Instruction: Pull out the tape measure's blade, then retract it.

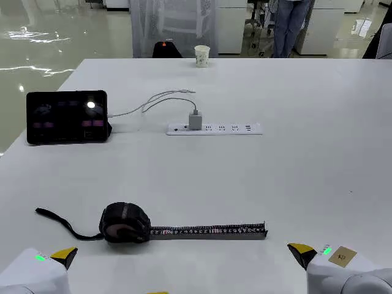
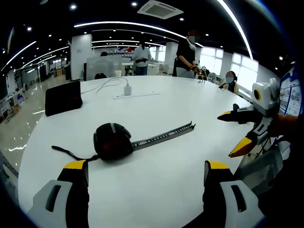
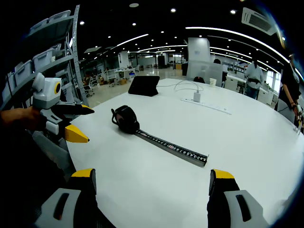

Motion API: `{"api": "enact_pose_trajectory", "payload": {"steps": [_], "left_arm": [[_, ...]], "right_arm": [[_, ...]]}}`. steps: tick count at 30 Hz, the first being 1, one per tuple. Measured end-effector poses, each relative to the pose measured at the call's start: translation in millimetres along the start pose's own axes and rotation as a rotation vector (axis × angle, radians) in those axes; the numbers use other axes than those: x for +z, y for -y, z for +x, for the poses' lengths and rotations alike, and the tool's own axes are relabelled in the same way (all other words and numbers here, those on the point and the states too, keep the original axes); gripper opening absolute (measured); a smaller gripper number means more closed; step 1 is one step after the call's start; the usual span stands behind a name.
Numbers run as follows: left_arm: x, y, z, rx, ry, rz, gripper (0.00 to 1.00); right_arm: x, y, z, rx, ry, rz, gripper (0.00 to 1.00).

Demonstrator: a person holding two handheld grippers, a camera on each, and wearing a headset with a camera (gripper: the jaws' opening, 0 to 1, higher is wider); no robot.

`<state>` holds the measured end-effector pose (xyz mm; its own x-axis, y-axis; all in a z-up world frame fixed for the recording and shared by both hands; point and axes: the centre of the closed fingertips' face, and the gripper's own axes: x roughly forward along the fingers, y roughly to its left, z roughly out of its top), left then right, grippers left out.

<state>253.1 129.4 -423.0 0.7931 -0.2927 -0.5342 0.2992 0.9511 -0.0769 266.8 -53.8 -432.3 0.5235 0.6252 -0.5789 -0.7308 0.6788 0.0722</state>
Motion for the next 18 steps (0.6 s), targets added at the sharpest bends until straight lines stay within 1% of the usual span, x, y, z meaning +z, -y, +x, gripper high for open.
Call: {"api": "enact_pose_trajectory", "payload": {"steps": [8, 13, 18], "left_arm": [[0.2, 0.9, 3.2, -0.001, -0.002, -0.002, 0.99], [1.2, 2.9, 7.5, 0.001, -0.002, -0.009, 0.99], [2.3, 2.9, 13.0, 0.003, -0.002, -0.017, 0.99]], "right_arm": [[-1.1, -2.7, 0.2, 0.022, -0.005, -0.003, 0.99], [-2.7, -4.3, 1.7, 0.050, -0.014, -0.014, 0.99], [-3.4, -2.8, 4.5, 0.079, -0.026, -0.032, 0.99]]}}
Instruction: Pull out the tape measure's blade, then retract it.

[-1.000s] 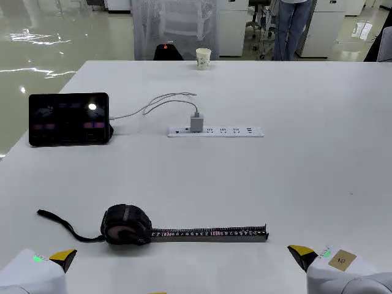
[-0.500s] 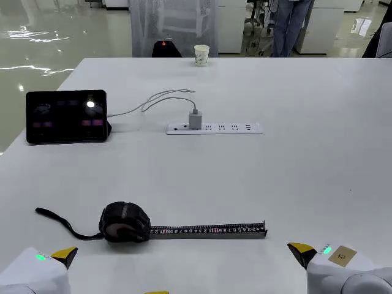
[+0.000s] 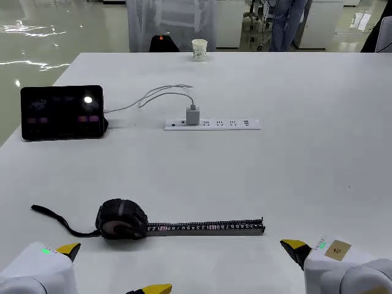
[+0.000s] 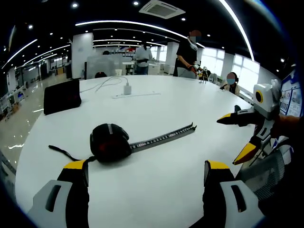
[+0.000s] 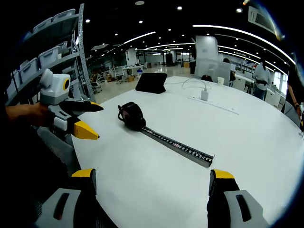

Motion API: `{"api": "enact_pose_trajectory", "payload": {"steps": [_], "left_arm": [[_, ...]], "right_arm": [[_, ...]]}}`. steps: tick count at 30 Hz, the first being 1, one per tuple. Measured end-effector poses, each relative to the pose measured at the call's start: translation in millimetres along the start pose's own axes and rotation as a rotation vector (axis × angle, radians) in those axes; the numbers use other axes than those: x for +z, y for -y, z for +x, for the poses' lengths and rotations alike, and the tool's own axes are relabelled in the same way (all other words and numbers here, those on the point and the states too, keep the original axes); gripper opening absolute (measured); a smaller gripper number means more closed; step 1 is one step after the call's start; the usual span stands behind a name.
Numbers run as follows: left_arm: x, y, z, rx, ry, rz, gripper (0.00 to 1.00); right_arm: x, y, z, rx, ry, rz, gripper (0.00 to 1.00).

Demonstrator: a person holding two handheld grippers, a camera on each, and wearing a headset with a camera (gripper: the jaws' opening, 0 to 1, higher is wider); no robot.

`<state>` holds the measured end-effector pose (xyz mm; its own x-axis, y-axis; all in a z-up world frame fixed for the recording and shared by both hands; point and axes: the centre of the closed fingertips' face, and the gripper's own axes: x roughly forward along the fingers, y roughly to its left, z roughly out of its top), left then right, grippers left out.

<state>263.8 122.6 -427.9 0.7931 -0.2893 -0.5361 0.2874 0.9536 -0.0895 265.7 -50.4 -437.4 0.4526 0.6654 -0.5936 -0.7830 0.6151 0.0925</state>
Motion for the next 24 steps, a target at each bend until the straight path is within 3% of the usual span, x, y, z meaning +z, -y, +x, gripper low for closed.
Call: {"api": "enact_pose_trajectory", "payload": {"steps": [14, 24], "left_arm": [[4.4, -8.2, 16.2, 0.027, 0.011, -0.035, 0.99], [6.6, -20.1, 25.3, 0.055, 0.020, -0.053, 0.99]], "right_arm": [[-5.2, 14.8, 5.7, 0.062, -0.038, -0.040, 0.94], [-7.0, 27.8, 14.2, 0.105, -0.065, -0.087, 0.90]]}}
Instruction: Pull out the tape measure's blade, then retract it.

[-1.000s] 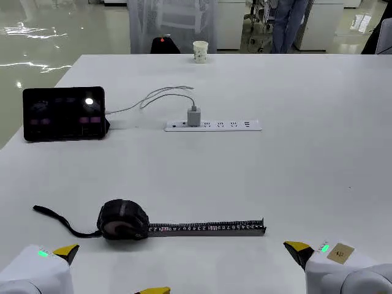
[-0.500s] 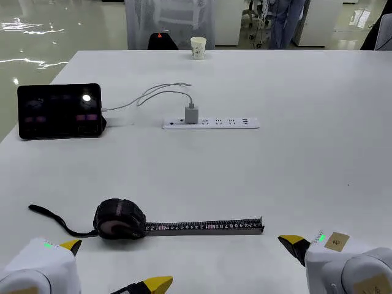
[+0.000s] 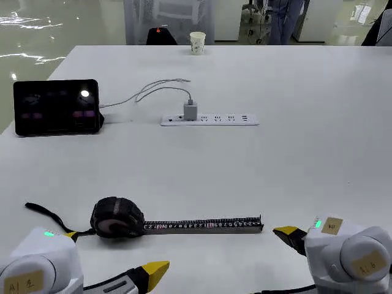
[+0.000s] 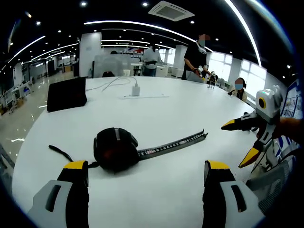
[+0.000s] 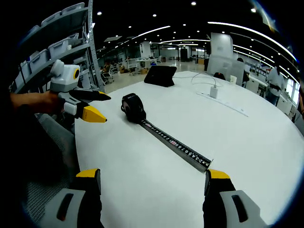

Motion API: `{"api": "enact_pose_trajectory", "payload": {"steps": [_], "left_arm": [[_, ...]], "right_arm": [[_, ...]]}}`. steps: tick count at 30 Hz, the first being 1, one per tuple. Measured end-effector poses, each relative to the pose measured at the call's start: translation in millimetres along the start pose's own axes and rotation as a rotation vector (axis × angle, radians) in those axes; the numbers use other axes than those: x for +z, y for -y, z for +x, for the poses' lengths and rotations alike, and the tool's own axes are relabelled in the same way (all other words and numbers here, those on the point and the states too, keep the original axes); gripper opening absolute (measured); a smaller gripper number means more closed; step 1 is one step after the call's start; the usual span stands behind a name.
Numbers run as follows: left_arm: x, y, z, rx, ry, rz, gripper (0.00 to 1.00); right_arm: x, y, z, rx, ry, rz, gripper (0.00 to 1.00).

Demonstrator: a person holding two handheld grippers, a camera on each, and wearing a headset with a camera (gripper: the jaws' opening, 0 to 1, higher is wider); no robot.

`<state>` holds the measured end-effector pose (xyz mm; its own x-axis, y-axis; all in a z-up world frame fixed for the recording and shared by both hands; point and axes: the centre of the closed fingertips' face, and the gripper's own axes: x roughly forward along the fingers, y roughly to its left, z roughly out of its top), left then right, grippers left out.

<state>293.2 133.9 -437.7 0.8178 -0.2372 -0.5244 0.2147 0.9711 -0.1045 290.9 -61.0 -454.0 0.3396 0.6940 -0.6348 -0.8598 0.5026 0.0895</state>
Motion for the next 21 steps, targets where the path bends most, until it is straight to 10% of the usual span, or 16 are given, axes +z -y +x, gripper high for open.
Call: {"api": "enact_pose_trajectory", "payload": {"steps": [21], "left_arm": [[9.0, -18.2, 23.2, 0.039, 0.007, -0.028, 0.99]], "right_arm": [[-4.1, 37.6, 13.5, 0.083, -0.074, -0.121, 0.77]]}}
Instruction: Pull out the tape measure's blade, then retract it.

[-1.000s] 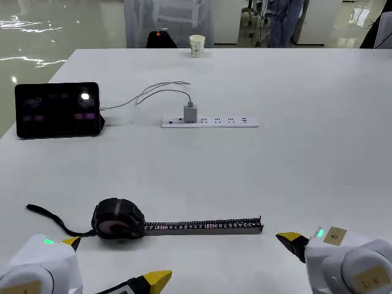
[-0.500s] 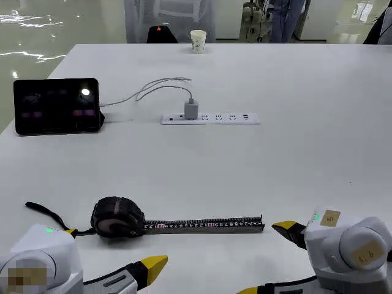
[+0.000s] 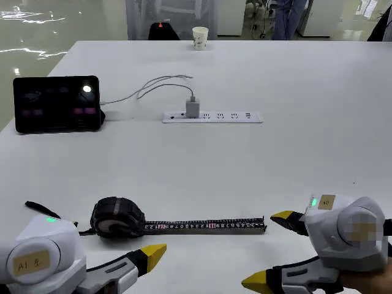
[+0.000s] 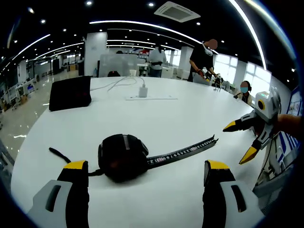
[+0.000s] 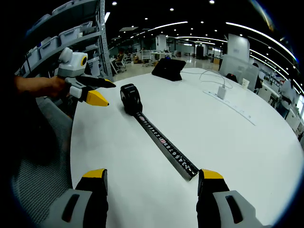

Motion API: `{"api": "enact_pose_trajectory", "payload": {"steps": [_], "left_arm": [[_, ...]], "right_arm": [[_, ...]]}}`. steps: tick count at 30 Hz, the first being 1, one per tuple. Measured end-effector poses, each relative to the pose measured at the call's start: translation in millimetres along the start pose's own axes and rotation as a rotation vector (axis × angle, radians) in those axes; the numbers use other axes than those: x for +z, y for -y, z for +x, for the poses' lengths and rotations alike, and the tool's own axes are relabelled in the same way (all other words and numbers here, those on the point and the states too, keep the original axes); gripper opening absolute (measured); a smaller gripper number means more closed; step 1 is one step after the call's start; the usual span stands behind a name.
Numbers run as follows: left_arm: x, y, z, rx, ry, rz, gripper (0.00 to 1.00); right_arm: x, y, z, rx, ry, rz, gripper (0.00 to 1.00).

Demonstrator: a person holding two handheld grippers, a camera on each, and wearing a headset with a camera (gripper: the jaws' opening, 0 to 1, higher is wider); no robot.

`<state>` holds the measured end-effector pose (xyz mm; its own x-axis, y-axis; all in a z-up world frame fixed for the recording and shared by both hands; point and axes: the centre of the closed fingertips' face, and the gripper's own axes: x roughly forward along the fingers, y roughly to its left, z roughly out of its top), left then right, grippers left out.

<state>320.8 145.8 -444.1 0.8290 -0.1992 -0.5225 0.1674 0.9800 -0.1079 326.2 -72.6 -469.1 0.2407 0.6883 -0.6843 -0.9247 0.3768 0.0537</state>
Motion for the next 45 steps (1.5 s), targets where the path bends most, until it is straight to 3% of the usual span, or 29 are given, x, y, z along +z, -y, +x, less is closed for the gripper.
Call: {"api": "enact_pose_trajectory", "payload": {"steps": [25, 45], "left_arm": [[-0.8, -16.5, 28.1, 0.035, -0.029, -0.026, 0.94], [-3.9, -34.9, 43.6, 0.119, -0.056, -0.085, 0.75]], "right_arm": [[-8.4, 37.9, 13.1, 0.095, -0.083, -0.176, 0.55], [-14.0, 54.2, 27.5, 0.176, -0.144, -0.319, 0.31]]}}
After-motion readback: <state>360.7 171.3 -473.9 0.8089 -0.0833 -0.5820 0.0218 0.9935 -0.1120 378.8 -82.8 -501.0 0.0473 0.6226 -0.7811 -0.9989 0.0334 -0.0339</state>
